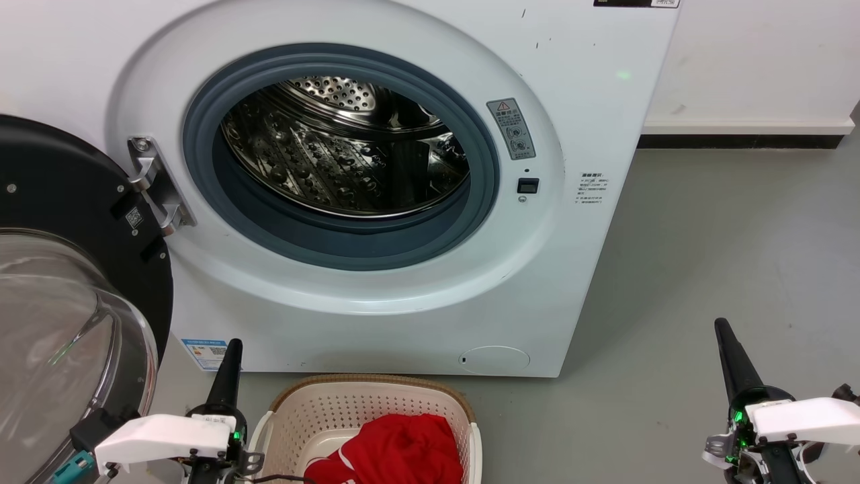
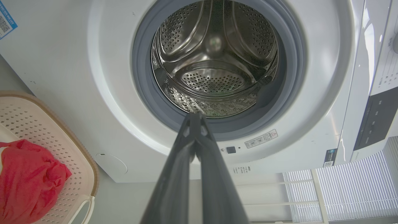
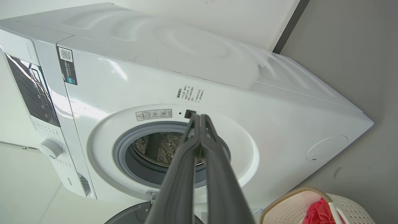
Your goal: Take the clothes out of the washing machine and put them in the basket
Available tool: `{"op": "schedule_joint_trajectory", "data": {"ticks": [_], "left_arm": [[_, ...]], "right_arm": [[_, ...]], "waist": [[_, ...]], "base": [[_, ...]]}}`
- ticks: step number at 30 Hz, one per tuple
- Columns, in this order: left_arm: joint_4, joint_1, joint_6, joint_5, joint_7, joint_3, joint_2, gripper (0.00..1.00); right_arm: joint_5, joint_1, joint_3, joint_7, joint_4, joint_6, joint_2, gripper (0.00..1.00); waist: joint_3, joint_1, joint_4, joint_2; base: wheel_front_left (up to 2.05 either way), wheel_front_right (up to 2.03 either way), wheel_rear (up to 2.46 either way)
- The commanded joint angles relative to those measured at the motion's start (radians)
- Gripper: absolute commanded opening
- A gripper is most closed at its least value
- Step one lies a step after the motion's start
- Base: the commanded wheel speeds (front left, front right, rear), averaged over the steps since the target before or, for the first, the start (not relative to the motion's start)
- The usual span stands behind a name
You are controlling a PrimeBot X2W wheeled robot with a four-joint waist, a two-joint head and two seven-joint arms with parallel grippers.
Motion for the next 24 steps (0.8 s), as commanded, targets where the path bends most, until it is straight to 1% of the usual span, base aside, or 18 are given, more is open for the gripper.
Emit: {"op": "schedule_joint_trajectory", "data": {"ticks": [1,2,8,9,24], "left_arm": [[-0.002,-0.023,-0.008,-0.026,0.007,0.004,0.001,0.00],[0.001,-0.026,-0.009,-0.053,0.014,0.006,-0.001,0.00],[0.006,-0.035,-0.013,-0.105,0.026,0.010,-0.003,0.00],[0.008,-0.039,-0.015,-0.132,0.033,0.012,-0.004,0.00],[0.019,-0.053,-0.023,-0.242,0.059,0.022,-0.009,0.00]], "right_arm": [[0.025,-0.026,0.000,0.006,-0.002,0.000,-0.005,0.00],[0.052,-0.030,0.000,0.012,0.000,0.000,-0.006,0.00],[0.104,-0.033,0.000,0.026,0.005,0.000,-0.006,0.00],[0.130,-0.036,0.000,0.031,0.007,0.000,-0.006,0.00],[0.240,-0.050,-0.001,0.057,0.016,0.000,-0.006,0.00]], "waist": [[0.000,0.0000,0.000,-0.0001],[0.001,0.0000,0.000,-0.0001],[0.002,0.0000,-0.001,-0.0001],[0.002,0.0000,-0.001,-0.0001],[0.004,-0.0001,-0.002,-0.0001]], "base": [[0.00,0.00,0.00],[0.00,0.00,0.00],[0.00,0.00,0.00],[0.00,0.00,0.00],[0.00,0.00,0.00]]}}
